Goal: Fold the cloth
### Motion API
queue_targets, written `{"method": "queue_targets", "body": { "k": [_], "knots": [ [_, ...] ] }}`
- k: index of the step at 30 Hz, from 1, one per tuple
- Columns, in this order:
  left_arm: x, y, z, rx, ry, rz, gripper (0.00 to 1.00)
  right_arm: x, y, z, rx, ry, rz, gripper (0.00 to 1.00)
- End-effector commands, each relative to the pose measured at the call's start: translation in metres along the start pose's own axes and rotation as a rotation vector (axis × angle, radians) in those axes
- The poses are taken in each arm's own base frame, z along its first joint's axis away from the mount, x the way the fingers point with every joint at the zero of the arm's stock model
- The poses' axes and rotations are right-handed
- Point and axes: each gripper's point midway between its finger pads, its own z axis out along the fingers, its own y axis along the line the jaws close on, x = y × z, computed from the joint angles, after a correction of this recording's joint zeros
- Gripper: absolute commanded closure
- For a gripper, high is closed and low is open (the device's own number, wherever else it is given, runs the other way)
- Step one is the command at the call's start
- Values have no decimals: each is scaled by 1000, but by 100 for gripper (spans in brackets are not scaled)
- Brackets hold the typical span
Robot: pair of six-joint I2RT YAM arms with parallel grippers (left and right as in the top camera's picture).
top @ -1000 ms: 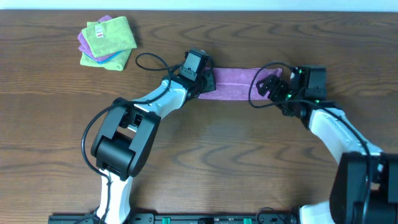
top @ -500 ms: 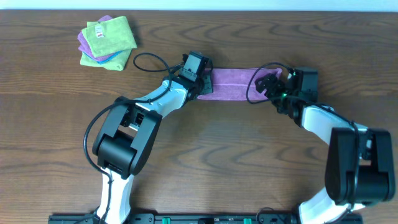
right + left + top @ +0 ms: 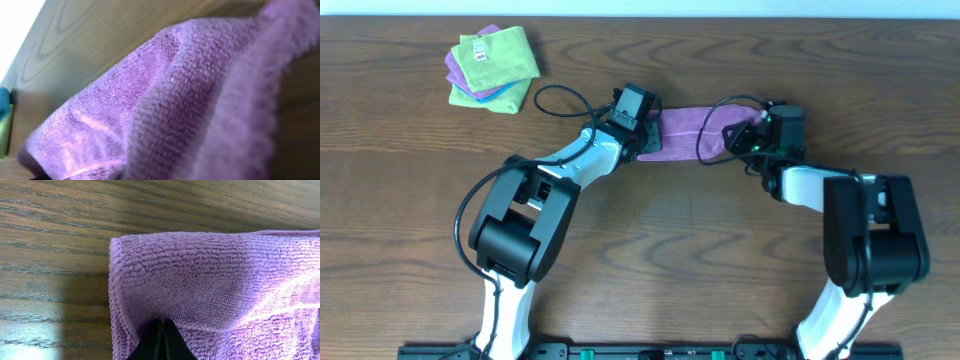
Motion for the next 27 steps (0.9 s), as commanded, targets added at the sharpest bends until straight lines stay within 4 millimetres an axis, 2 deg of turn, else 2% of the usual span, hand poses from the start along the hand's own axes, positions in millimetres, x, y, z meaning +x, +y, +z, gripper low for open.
{"method": "queue_targets", "body": {
  "k": [1, 5, 10, 13, 16, 27],
  "knots": [
    [0, 8, 4, -31, 6, 12, 94, 17, -13, 4, 34, 35, -50, 99],
    [-2, 13, 3, -37, 5, 1, 94, 4, 0, -8, 12, 8, -119, 99],
    [-7, 19, 2, -43, -1, -12, 94, -16, 33, -40, -25, -44, -241, 99],
    [-7, 20, 2, -43, -1, -13, 94, -22, 52, -52, -62, -72, -291, 99],
    [-7, 20, 2, -42, -1, -13, 94, -19, 69, -55, -94, -75, -320, 99],
    [-8, 19, 2, -41, -5, -13, 94, 14, 117, -47, -178, -46, -466, 99]
  ]
}}
